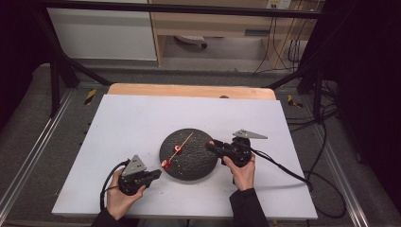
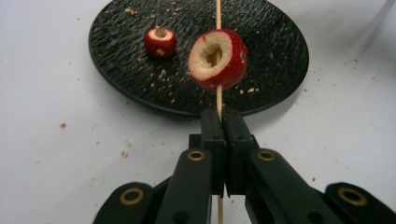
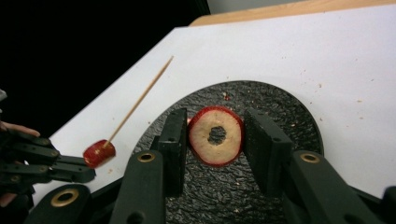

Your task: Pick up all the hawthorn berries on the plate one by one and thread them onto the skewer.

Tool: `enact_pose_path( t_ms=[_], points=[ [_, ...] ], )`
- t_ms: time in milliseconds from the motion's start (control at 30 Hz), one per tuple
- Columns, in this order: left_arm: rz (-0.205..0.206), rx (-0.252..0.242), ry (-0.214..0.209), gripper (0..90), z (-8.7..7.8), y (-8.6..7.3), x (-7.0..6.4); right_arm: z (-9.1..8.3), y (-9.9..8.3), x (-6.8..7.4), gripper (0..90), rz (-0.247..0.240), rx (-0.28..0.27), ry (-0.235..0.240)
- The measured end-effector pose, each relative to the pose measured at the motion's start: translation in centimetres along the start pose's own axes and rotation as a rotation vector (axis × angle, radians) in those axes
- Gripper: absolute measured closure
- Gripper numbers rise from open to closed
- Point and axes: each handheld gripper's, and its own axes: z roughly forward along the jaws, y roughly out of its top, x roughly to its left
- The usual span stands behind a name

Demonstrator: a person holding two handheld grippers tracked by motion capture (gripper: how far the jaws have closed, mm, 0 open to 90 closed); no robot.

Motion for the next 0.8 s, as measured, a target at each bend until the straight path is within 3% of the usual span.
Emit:
enact_pose_path(
  t_ms=[333, 800],
  points=[
    [-0.005, -0.027, 0.002, 88.5, 0.8, 1.8, -1.0, -0.9, -0.3, 0.0, 61.7, 0.069, -0.168, 0.026],
    [-0.024, -0.063, 0.009, 88.5, 1.4, 2.5, -1.6, -0.7, 0.4, 0.1, 61.8, 0.16, -0.334, 0.047]
  ],
)
